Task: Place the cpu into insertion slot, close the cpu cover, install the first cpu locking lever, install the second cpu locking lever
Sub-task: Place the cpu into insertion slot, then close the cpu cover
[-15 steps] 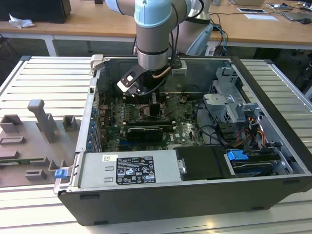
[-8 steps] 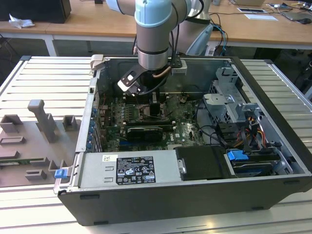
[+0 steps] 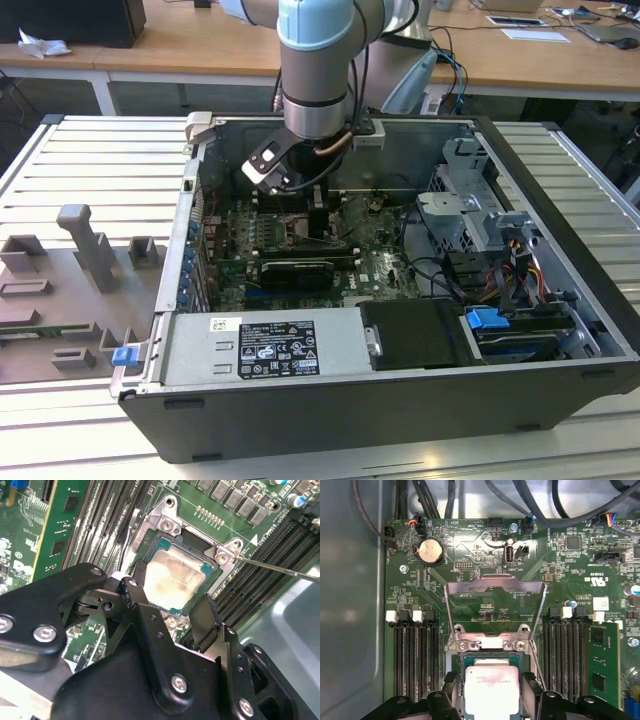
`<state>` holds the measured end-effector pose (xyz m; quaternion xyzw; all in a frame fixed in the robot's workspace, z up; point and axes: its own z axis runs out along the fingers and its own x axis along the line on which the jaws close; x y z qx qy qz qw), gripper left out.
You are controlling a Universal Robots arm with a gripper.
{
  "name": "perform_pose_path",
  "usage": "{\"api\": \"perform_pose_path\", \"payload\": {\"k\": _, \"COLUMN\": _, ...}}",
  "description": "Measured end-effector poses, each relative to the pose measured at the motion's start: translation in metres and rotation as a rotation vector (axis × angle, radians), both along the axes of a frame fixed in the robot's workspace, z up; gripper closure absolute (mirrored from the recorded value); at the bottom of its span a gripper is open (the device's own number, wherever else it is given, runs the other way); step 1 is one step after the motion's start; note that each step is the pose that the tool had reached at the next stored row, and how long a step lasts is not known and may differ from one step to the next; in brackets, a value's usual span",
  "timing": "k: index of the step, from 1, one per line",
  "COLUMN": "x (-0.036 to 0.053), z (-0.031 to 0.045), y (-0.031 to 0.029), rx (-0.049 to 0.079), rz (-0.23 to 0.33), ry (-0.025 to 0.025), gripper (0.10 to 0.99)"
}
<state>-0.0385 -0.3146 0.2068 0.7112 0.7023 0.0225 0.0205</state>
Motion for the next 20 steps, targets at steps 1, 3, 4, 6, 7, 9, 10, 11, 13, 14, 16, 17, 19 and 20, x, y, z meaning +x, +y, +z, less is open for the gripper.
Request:
{"api": "perform_pose_path", "payload": {"k": 1, "x": 0.0000, "z": 0.0017, "y": 0.0000, "rx": 0.000, "rz": 0.000, "ry": 0.0003, "gripper": 0.471}}
{"api": "perform_pose_path", "payload": {"k": 3, "x": 0.0000, "z": 0.0045, "y": 0.0000, "rx": -0.001, "rz": 0.000, "ry": 0.0006, "gripper": 0.471}}
{"api": "perform_pose_path", "payload": {"k": 4, "x": 0.0000, "z": 0.0052, "y": -0.0010, "rx": -0.001, "rz": 0.000, "ry": 0.0005, "gripper": 0.553}}
{"api": "perform_pose_path", "payload": {"k": 6, "x": 0.0002, "z": 0.0061, "y": -0.0037, "rx": -0.001, "rz": 0.000, "ry": 0.0039, "gripper": 0.737}}
{"api": "perform_pose_path", "payload": {"k": 7, "x": 0.0003, "z": 0.0065, "y": -0.0039, "rx": -0.001, "rz": 0.000, "ry": 0.0059, "gripper": 0.796}}
{"api": "perform_pose_path", "payload": {"k": 9, "x": 0.0004, "z": 0.0084, "y": -0.0040, "rx": -0.001, "rz": 0.000, "ry": 0.0098, "gripper": 0.976}}
{"api": "perform_pose_path", "payload": {"k": 10, "x": 0.0004, "z": 0.0090, "y": -0.0040, "rx": -0.001, "rz": 0.000, "ry": 0.0103, "gripper": 0.976}}
{"api": "perform_pose_path", "payload": {"k": 11, "x": 0.0004, "z": 0.0093, "y": -0.0040, "rx": -0.001, "rz": 0.000, "ry": 0.0106, "gripper": 0.980}}
{"api": "perform_pose_path", "payload": {"k": 13, "x": 0.0004, "z": 0.0097, "y": -0.0040, "rx": 0.000, "rz": 0.000, "ry": 0.0108, "gripper": 0.980}}
{"api": "perform_pose_path", "payload": {"k": 14, "x": 0.0004, "z": 0.0100, "y": -0.0040, "rx": 0.000, "rz": 0.000, "ry": 0.0108, "gripper": 0.980}}
{"api": "perform_pose_path", "payload": {"k": 16, "x": 0.0004, "z": 0.0106, "y": -0.0040, "rx": 0.000, "rz": 0.000, "ry": 0.0106, "gripper": 0.980}}
{"api": "perform_pose_path", "payload": {"k": 17, "x": 0.0004, "z": 0.0109, "y": -0.0040, "rx": 0.000, "rz": 0.000, "ry": 0.0107, "gripper": 0.980}}
{"api": "perform_pose_path", "payload": {"k": 19, "x": 0.0004, "z": 0.0118, "y": -0.0040, "rx": 0.002, "rz": 0.000, "ry": 0.0107, "gripper": 0.980}}
{"api": "perform_pose_path", "payload": {"k": 20, "x": 0.0004, "z": 0.0123, "y": -0.0040, "rx": 0.003, "rz": 0.000, "ry": 0.0106, "gripper": 0.980}}
